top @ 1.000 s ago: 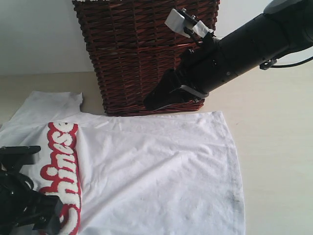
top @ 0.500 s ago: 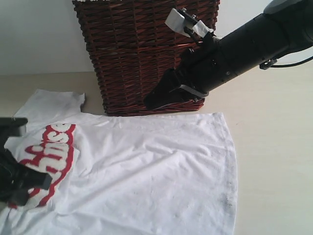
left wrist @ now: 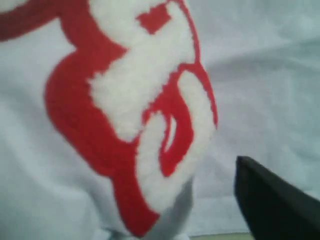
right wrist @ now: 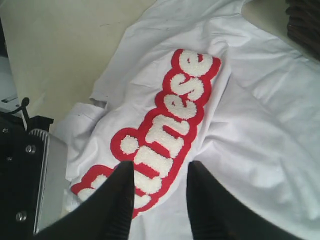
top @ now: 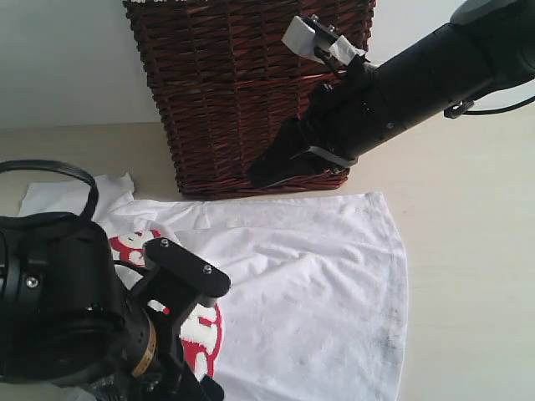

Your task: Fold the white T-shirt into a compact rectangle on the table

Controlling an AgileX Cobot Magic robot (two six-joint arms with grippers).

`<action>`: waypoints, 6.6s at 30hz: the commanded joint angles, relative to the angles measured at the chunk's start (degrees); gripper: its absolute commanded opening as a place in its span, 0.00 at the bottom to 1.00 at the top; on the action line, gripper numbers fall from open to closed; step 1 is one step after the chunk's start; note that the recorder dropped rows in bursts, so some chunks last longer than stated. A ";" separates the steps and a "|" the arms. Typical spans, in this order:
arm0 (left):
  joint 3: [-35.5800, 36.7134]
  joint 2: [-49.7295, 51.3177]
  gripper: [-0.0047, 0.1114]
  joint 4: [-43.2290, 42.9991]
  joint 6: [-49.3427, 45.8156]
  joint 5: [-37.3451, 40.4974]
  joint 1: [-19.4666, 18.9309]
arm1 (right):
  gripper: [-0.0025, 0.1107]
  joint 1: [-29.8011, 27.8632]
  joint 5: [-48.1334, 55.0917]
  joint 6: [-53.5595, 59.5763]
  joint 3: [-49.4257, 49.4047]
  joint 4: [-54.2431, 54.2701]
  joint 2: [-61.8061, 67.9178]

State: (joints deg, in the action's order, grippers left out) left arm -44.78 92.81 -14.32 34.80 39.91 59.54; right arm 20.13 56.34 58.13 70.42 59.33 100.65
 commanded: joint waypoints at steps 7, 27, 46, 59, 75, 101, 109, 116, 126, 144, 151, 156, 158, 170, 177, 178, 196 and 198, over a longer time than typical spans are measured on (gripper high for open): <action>0.74 -13.07 0.90 -11.23 11.32 13.73 -1.66 | 0.33 0.20 -1.05 0.47 0.27 -0.33 -0.52; 22.22 -70.33 0.46 -25.71 33.53 -4.40 -19.18 | 0.41 21.27 -8.97 0.94 0.27 -13.97 -2.11; 26.72 -92.52 0.05 -22.54 35.83 -4.10 -19.49 | 0.52 46.53 -27.00 -44.17 6.96 -59.33 5.73; 26.72 -92.52 0.05 -22.75 35.82 -4.10 -19.49 | 0.02 45.97 -6.86 -73.28 15.80 -94.21 12.36; 26.72 -92.52 0.05 -22.75 35.82 -4.10 -19.49 | 0.02 44.11 -9.53 -57.20 13.04 -71.66 -23.37; 26.72 -92.52 0.05 -22.86 35.73 -4.00 -19.49 | 0.02 26.03 13.62 -63.66 38.95 -64.79 -19.39; 26.72 -92.52 0.05 -22.86 35.62 -4.00 -19.49 | 0.03 23.68 13.62 -54.78 6.76 -64.52 -19.46; 26.72 -92.52 0.05 -22.86 35.62 -4.00 -19.49 | 0.28 15.66 13.62 -59.36 -4.21 -75.87 -25.47; 26.72 -92.52 0.05 -22.86 35.62 -4.00 -19.49 | 0.38 11.88 13.62 -59.67 -4.32 -71.84 -23.80; 26.72 -92.52 0.05 -22.86 35.62 -4.00 -19.49 | 0.38 26.88 6.67 -60.33 -11.11 -86.45 -0.38; 26.72 -92.52 0.05 -22.86 35.62 -4.00 -19.49 | 0.02 26.88 4.31 -60.64 -7.49 -87.40 -7.79; 26.72 -92.52 0.05 -22.86 35.62 -4.00 -19.49 | 0.02 25.37 2.04 -55.16 1.76 -78.86 -27.32; 26.72 -92.52 0.05 -22.86 35.62 -4.00 -19.49 | 0.02 24.27 2.04 -55.16 4.19 -78.46 -31.79; 26.72 -92.52 0.05 -22.86 35.62 -4.00 -19.49 | 0.02 23.91 -1.65 -55.78 20.34 -70.40 -45.18; 26.72 -92.52 0.05 -22.86 35.62 -4.00 -19.49 | 0.02 21.99 13.62 -72.98 18.96 -102.08 -44.92; 26.72 -92.52 0.05 -22.86 35.62 -4.00 -19.49 | 0.02 20.65 13.62 -72.98 18.57 -101.32 -45.19; 26.72 -92.52 0.05 -22.99 35.63 -4.00 -19.49 | 0.26 5.12 13.05 -62.23 -1.19 -81.02 -27.99; 26.72 -92.52 0.05 -22.99 35.63 -4.00 -19.49 | 0.38 5.12 11.29 -59.66 0.02 -75.28 -25.08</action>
State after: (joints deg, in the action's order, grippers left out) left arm -18.22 0.26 -37.00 70.60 35.93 40.22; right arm 25.53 70.08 -4.31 68.95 -21.59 72.57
